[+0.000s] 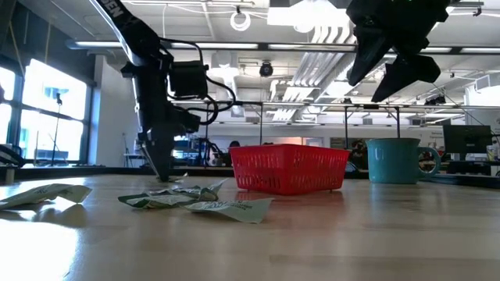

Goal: Pick and place items into bin
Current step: Put the white stevia pack into the red bin

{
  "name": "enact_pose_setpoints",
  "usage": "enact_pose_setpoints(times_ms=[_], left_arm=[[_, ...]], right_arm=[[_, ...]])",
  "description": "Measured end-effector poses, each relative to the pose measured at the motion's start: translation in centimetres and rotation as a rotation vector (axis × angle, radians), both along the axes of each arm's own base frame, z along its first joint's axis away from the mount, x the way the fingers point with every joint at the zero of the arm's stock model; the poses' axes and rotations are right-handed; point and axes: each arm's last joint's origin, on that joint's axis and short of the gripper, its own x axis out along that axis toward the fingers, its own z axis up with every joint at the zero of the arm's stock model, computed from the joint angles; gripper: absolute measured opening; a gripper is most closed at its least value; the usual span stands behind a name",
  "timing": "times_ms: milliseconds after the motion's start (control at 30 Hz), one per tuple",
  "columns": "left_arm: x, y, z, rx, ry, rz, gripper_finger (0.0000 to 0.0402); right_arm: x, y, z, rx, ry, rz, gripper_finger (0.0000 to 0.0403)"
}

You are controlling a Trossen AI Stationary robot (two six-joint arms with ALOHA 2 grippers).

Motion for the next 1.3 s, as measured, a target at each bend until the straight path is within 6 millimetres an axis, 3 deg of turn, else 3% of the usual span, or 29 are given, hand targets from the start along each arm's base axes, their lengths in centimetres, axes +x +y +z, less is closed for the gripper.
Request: enact_pose_setpoints(times_ms=[133,267,367,533,667,833,1033,1167,1300], left_arm=[[0.1,0.0,0.1,-0.007,-0.005,0.020,0.0022],[1.2,-0.1,1.2,-0.088,-0.057,0.050,0.0038],[2.6,-1.0,3.5,-0.140,-0.144,0.010,0.0046],[5.8,-4.4,8.3,-0.119,-0.344,-0.144,0.0020],[8.1,-7.6,10.2,-0.069,-0.441,-0.231,0.0028],[11.3,-10.2,9.0,-0.081,-0.471,-0.218,0.0056],[14.0,-11.0,6.3,-0.088,-0.383,-0.124,0.0054],[14.5,-11.5,7.2,-0.080,-0.378,-0.097,0.0078],[14.2,-11.7,7.8,-0.081,-0.349,-0.057,0.0129]], right_arm=[[0.0,0.0,0.0,-0.001,0.002,0.001,0.0298],[0.0,0.0,0.0,0.001,0.008,0.010,0.0298],[-0.1,0.1,-0.1,0.011,0.012,0.018,0.0298],[-0.3,0.1,-0.2,0.012,0.046,0.040,0.0298],[-0.4,0.1,-0.3,0.007,0.067,0.068,0.0298],[-0.4,0.1,-0.3,-0.006,0.079,0.106,0.0298],[-0.5,0.2,-0.3,-0.015,0.094,0.146,0.0298],[-0.6,0.4,-0.4,-0.032,0.109,0.182,0.0298],[-0.6,0.6,-0.4,-0.041,0.116,0.195,0.0298]])
